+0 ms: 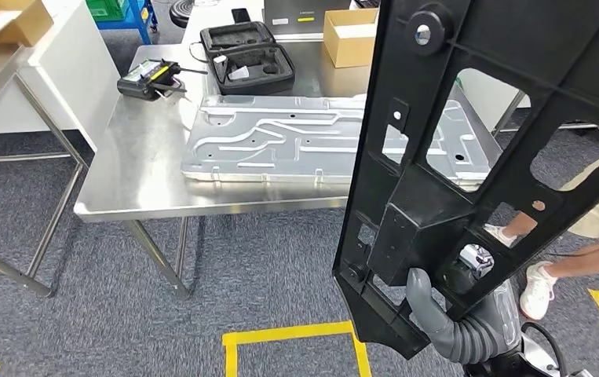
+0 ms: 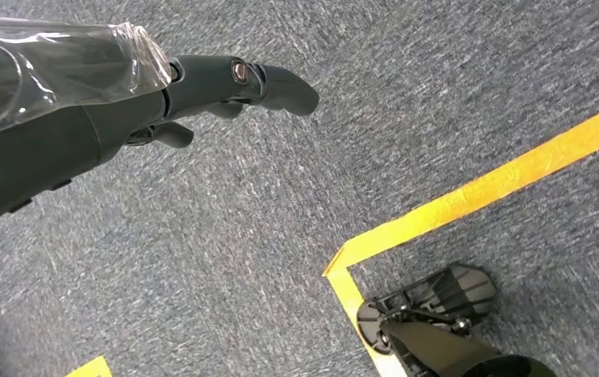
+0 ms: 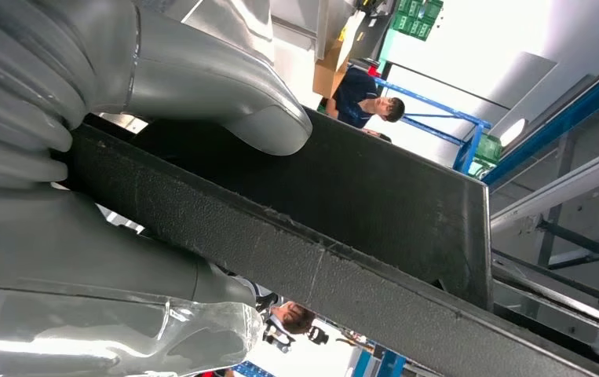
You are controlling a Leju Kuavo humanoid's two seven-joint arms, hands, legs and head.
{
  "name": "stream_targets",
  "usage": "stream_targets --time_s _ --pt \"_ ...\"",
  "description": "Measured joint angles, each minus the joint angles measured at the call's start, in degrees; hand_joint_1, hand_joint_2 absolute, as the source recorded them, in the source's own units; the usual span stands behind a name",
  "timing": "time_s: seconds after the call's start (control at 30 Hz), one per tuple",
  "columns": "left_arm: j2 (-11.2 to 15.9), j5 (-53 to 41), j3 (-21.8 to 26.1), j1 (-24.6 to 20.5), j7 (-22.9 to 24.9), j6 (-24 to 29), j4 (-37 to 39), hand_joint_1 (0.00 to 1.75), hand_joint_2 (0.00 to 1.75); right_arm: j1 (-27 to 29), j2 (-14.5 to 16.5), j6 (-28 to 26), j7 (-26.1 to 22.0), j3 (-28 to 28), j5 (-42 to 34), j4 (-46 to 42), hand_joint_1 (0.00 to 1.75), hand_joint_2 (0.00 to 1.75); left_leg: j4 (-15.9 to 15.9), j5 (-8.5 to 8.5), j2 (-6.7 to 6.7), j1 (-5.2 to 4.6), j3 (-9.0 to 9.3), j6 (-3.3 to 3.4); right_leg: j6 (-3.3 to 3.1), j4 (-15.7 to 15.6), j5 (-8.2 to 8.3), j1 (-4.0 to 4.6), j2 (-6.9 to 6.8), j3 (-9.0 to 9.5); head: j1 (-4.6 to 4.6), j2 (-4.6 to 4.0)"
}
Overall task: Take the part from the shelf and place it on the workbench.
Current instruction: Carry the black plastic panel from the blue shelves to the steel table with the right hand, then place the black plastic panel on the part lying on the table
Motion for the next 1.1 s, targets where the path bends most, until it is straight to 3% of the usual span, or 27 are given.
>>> stream_targets --time_s 0.1,0.13,0.17,0.27,0.33,0.4,0.47,0.5,0.53,0.63,0.67,0.73,0.77,0.83,0.9,0.93,1.03,1.07,1.1 --pt "0.0 0.0 0.0 0.1 0.0 0.0 0.0 0.0 1.75 0.1 0.0 0.0 0.0 0.0 0.0 0.0 1.75 1.75 0.0 -1.8 -0.03 -0.1 2.03 -0.63 -0.5 -9.6 8.83 0.22 -0.45 1.44 -0.05 0.0" --pt "0.0 0.0 0.0 0.0 0.0 0.0 0.0 0.0 1.75 0.2 0.0 0.0 0.0 0.0 0.0 0.0 1.75 1.75 -0.1 -2.28 -0.02 -0.12 2.37 -1.01 -0.85 -11.0 10.54 0.44 -0.57 1.73 -0.1 0.0" --pt "0.0 0.0 0.0 0.0 0.0 0.0 0.0 0.0 1.75 0.2 0.0 0.0 0.0 0.0 0.0 0.0 1.75 1.75 0.0 -2.53 0.01 -0.15 2.67 -1.37 -1.25 -11.4 10.87 0.63 -0.59 1.89 -0.15 0.0" --pt "0.0 0.0 0.0 -0.4 0.0 0.0 0.0 0.0 1.75 0.2 0.0 0.0 0.0 0.0 0.0 -0.1 1.75 1.75 3.1 -2.2 0.22 -0.07 1.86 -2.19 -2.48 -12.0 10.1 0.54 -0.36 3.36 -0.2 0.01" --pt "-0.1 0.0 0.0 -0.7 0.0 0.0 0.0 0.0 1.75 0.2 0.0 0.0 -0.1 0.0 0.0 -0.3 1.75 1.75 9.7 -2.48 0.32 0.05 -2.25 -2.57 -3.07 -12.4 9.36 0.35 -0.36 4.66 -0.29 0.01" --pt "-0.2 0.0 0.0 -0.6 0.0 0.0 0.0 0.0 1.75 0.3 0.0 0.0 -0.1 0.0 0.1 -0.3 1.75 1.75 16.7 -5.14 0.33 0.09 -7.92 -2.84 -3.3 -12.5 8.28 0.33 -0.27 5.84 -0.38 0.0" --pt "-0.1 0.0 0.0 -0.4 0.0 0.0 0.0 0.0 1.75 0.5 0.0 -0.1 -0.1 0.0 0.1 -0.3 1.75 1.75 18.6 -7.9 0.33 0.06 -11.59 -2.88 -3.31 -12.5 6.89 0.32 -0.05 7.52 -0.39 0.0" --pt "-0.1 0.0 0.1 -0.3 0.0 0.0 0.0 0.0 1.75 0.5 0.0 -0.1 -0.1 0.0 0.1 -0.3 1.75 1.75 16.9 -7.74 0.33 0.01 -12.13 -2.77 -3.26 -12.5 6.1 0.32 0.03 8.56 -0.39 0.0" --pt "-0.1 0.0 0.1 -0.2 0.0 0.0 0.0 0.0 1.75 0.5 0.0 -0.1 -0.2 0.0 0.1 -0.3 1.75 1.75 13.8 -5.91 0.33 -0.09 -12.07 -2.6 -3.17 -12.5 5.26 0.32 0.07 9.63 -0.39 0.0" --pt "0.0 0.0 0.1 0.0 0.0 0.0 0.0 0.0 1.75 0.6 0.0 -0.1 -0.2 0.0 0.1 -0.2 1.75 1.75 3.8 4.91 0.12 -0.77 -11.13 -1.73 -2.46 -12.9 2.81 0.51 0.33 12.12 -0.43 0.01" --pt "0.0 0.0 0.1 0.1 0.0 -0.1 0.0 0.0 1.75 0.6 0.0 -0.1 -0.2 0.0 0.1 -0.2 1.75 1.75 2.2 6.75 -0.04 -0.9 -10.81 -1.4 -2.1 -13.0 2.49 0.6 0.47 12.78 -0.46 0.01" --pt "0.0 0.0 0.1 0.1 0.0 -0.2 0.0 0.0 1.75 0.6 0.0 -0.2 -0.2 0.0 0.1 -0.3 1.75 1.75 1.1 6.52 -0.27 -0.81 -9.34 -0.69 -1.46 -12.7 3.12 0.65 0.55 13.4 -0.41 0.02" --pt "0.0 0.0 0.2 0.0 0.0 -0.2 0.0 0.0 1.75 0.6 0.0 -0.2 -0.2 0.0 0.2 -0.3 1.75 1.75 0.5 6.2 -0.34 -0.64 -8.41 -0.24 -1.23 -11.0 3.96 0.59 0.46 13.0 -0.37 0.02" --pt "0.1 0.0 0.2 -0.1 0.0 -0.1 0.0 0.0 1.75 0.5 0.0 -0.2 -0.2 0.0 0.3 -0.3 1.75 1.75 0.0 5.33 -0.41 -0.46 -6.42 0.45 -0.84 -5.1 4.17 0.48 0.16 9.75 -0.26 0.02" --pt "0.1 0.0 0.2 -0.2 0.0 -0.1 0.0 0.0 1.75 0.5 0.0 -0.2 -0.2 0.0 0.3 -0.3 1.75 1.75 -0.1 4.31 -0.42 -0.49 -5.19 0.7 -0.54 0.1 2.68 0.42 0.03 6.12 -0.23 0.01" --pt "0.1 0.0 0.2 -0.2 0.0 -0.1 0.0 0.0 1.75 0.6 0.0 -0.2 -0.2 0.0 0.3 -0.3 1.75 1.75 -0.1 4.04 -0.43 -0.49 -4.91 0.7 -0.44 1.2 1.97 0.41 0.02 5.21 -0.24 0.0" --pt "0.1 0.0 0.2 -0.1 0.0 -0.1 0.0 0.0 1.75 0.6 0.0 -0.2 -0.2 0.0 0.3 -0.3 1.75 1.75 -0.1 3.68 -0.44 -0.5 -4.53 0.72 -0.39 2.0 0.74 0.41 0.02 4.26 -0.24 0.01" --pt "0.1 0.0 0.2 -0.1 0.0 -0.2 0.0 0.0 1.75 0.6 0.0 -0.3 -0.2 0.0 0.3 -0.3 1.75 1.75 -0.1 3.17 -0.45 -0.52 -3.92 0.72 -0.36 2.4 -0.94 0.41 0.01 3.22 -0.23 0.01" --pt "0.1 0.0 0.2 0.0 0.0 -0.2 0.0 0.0 1.75 0.6 0.0 -0.3 -0.2 0.0 0.3 -0.3 1.75 1.75 -0.1 1.91 -0.49 -0.57 -2.22 0.66 -0.46 0.3 -0.83 0.43 0.0 2.05 -0.22 0.01"
